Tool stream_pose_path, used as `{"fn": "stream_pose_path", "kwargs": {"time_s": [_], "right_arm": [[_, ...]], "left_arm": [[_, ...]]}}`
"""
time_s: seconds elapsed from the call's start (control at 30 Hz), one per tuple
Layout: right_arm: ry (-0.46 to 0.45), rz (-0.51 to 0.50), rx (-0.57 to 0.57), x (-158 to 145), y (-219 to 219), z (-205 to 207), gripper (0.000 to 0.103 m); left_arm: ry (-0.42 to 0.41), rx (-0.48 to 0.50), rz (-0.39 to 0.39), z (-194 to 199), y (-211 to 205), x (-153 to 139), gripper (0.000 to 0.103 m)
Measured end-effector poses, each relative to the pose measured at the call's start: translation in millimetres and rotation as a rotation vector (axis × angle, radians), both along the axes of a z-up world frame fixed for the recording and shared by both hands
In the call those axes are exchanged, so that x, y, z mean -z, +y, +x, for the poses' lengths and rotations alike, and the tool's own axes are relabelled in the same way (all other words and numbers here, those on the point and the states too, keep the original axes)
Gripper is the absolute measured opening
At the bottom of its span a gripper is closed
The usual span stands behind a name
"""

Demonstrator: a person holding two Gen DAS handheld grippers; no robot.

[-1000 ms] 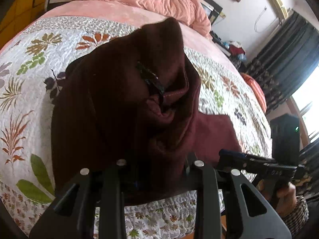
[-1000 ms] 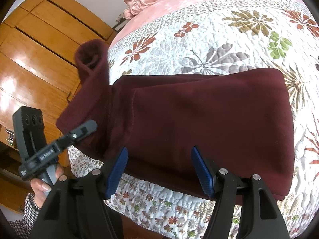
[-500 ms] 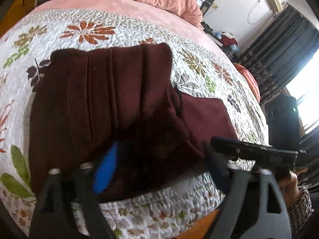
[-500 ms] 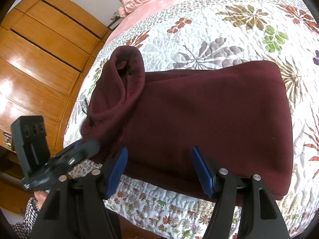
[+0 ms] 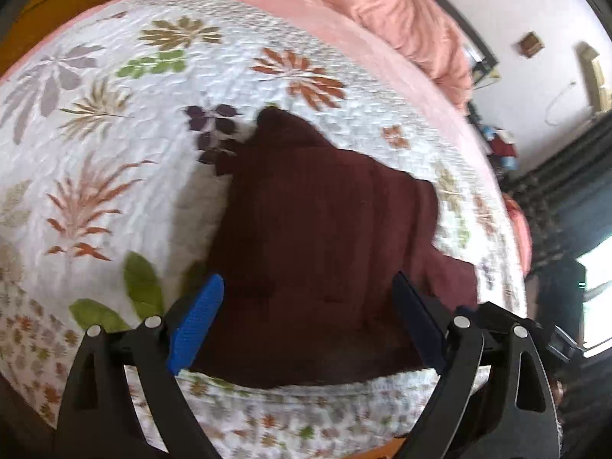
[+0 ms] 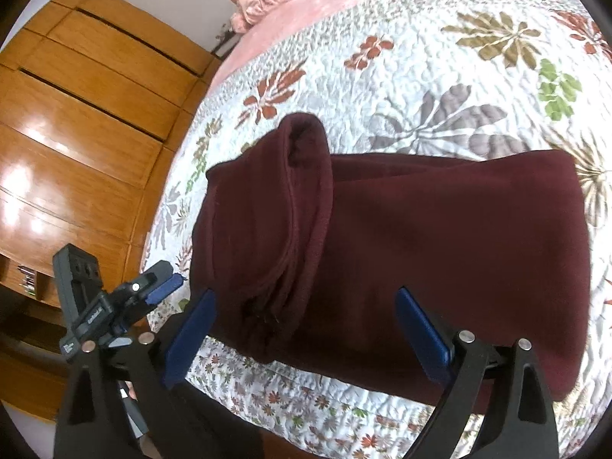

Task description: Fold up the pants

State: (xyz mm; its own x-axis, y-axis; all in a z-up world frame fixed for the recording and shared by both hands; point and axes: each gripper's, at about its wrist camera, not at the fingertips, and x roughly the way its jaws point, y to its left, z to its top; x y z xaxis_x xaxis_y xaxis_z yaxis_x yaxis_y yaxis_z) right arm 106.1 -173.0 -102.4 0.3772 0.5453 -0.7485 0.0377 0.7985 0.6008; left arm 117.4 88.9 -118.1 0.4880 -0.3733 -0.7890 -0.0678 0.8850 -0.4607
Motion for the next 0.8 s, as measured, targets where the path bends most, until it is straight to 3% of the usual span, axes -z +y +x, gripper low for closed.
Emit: {"fn": "stream_pose_path", "kwargs": {"time_s": [0.33, 0.4, 0.43, 0.47, 0.5, 0.6, 0.67, 0.8], "right_arm": [[0.075, -0.062, -0.043, 27.1, 34.7, 17.6, 0.095], [0.055, -0.085, -0.055, 26.7, 41.8, 18.8, 0.09], [0.049, -0.091, -0.062, 26.4, 43.9, 19.2, 0.08], [0.042, -0.083, -0.079, 25.5, 47.6, 19.8, 0.058], [0.04, -0.053, -0.1, 25.2, 50.1, 20.7, 0.046], [0.022, -0.079, -0.127, 19.4, 58.4, 22.6, 0.035], [-0.017, -0.087, -0.137, 9.8, 58.3, 19.3, 0.02], [-0.054, -0.026, -0.129, -5.5, 48.3, 13.8, 0.017]], "left_arm": [[0.067, 0.016, 0.057, 6.9, 1.1, 16.9, 0.089], [0.07, 0.016, 0.074, 7.1, 2.7, 18.6, 0.089], [0.07, 0.016, 0.081, 7.8, 3.4, 18.9, 0.089], [0.073, 0.013, 0.088, 7.1, 4.5, 18.5, 0.089], [0.078, 0.006, 0.096, 7.3, 6.4, 18.8, 0.089], [0.084, -0.008, 0.098, 6.3, 10.9, 17.6, 0.089], [0.084, -0.011, 0.096, 5.9, 12.3, 16.7, 0.089], [0.096, -0.027, 0.098, 5.3, 15.4, 17.8, 0.089]]}}
